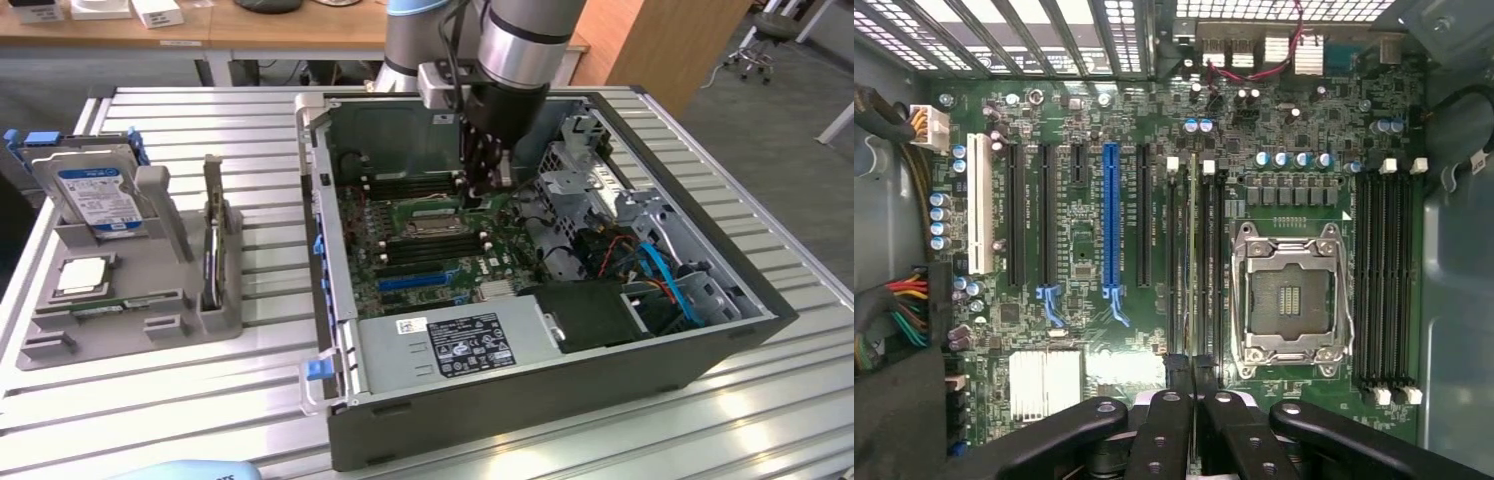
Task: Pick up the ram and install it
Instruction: 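Insert the ram into the slot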
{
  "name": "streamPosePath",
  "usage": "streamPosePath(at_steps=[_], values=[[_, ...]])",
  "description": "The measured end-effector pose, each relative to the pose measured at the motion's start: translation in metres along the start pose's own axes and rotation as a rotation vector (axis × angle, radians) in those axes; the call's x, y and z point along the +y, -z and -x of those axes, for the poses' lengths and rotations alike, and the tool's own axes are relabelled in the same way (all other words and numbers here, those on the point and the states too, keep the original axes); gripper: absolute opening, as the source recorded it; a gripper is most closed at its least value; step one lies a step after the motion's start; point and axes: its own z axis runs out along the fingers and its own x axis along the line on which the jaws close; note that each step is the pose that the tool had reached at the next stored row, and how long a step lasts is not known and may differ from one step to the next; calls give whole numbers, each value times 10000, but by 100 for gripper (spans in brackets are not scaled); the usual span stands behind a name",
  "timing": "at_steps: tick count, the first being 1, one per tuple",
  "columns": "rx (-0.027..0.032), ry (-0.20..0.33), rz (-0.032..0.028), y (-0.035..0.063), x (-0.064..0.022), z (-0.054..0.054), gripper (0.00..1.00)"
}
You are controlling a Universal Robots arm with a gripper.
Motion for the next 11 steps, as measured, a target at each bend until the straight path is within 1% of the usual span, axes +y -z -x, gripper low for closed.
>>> streamPosePath(at_steps=[5, 11], values=[[1, 3, 1, 2, 2, -62, 12], [5, 82, 2, 1, 2, -64, 12]])
